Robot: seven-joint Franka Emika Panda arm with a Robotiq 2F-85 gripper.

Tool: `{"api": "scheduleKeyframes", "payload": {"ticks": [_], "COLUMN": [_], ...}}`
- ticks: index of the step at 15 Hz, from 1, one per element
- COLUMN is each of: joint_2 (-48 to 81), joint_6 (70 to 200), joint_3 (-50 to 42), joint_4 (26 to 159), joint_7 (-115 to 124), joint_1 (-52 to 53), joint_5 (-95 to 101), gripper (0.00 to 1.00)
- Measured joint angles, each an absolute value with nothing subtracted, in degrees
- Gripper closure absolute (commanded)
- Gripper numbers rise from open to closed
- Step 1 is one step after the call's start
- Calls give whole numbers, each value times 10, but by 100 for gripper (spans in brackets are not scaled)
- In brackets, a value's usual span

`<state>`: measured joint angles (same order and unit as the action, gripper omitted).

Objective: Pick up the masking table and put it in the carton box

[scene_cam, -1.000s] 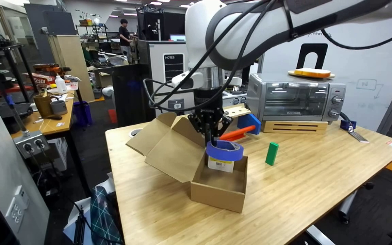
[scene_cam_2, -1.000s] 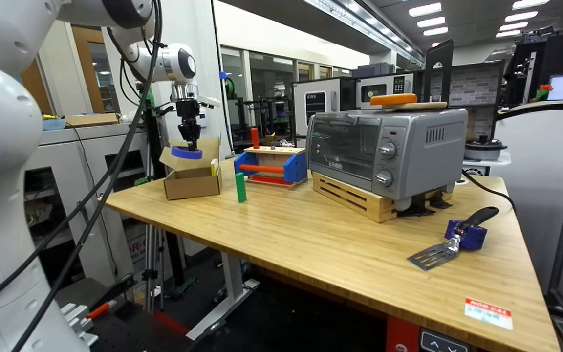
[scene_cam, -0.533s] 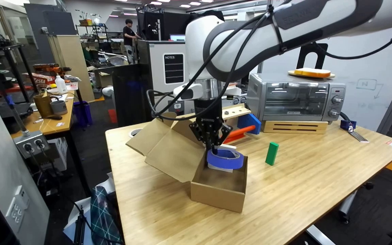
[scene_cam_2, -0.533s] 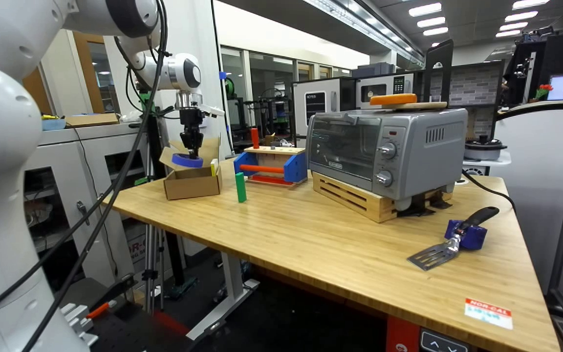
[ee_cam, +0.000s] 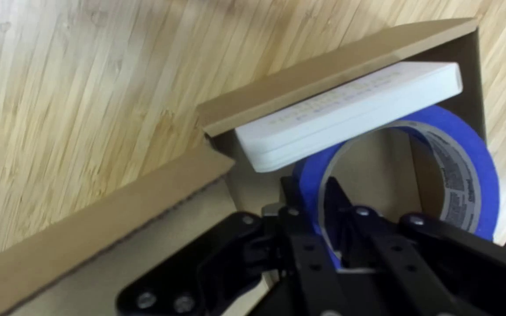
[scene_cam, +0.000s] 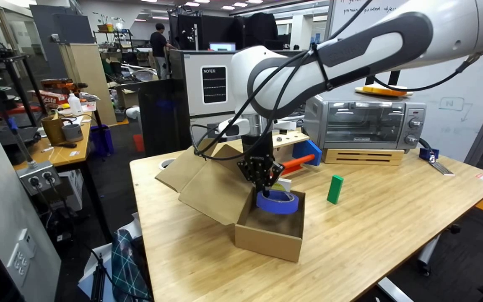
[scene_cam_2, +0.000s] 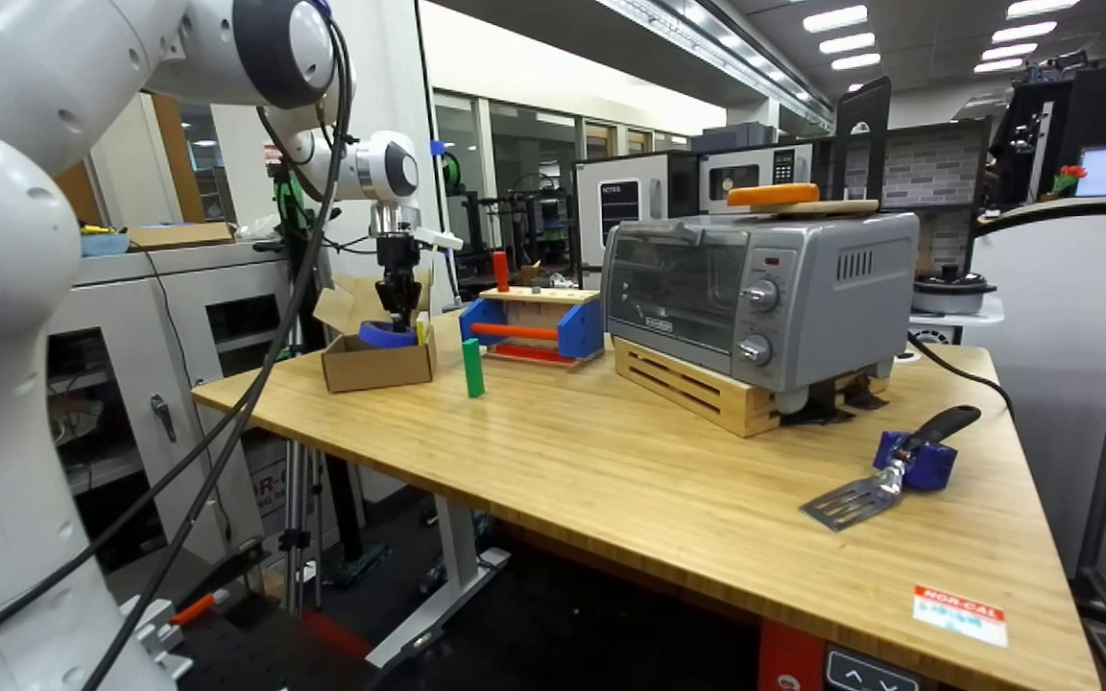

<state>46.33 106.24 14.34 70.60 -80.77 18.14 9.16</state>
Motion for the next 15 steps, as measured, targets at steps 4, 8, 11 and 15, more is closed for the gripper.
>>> {"api": "scheduleKeyframes", "payload": {"ticks": [4, 8, 11, 15], "joint_2": [470, 470, 469, 467], "joint_6": [1060, 1060, 1059, 1059], "joint_3": [145, 145, 146, 151], "joint_4": [705, 705, 705, 704], "joint_7": [-803, -803, -803, -806], "joint_1": [184, 184, 184, 184], "joint_5": [92, 92, 92, 89], "gripper": [96, 96, 59, 38]}}
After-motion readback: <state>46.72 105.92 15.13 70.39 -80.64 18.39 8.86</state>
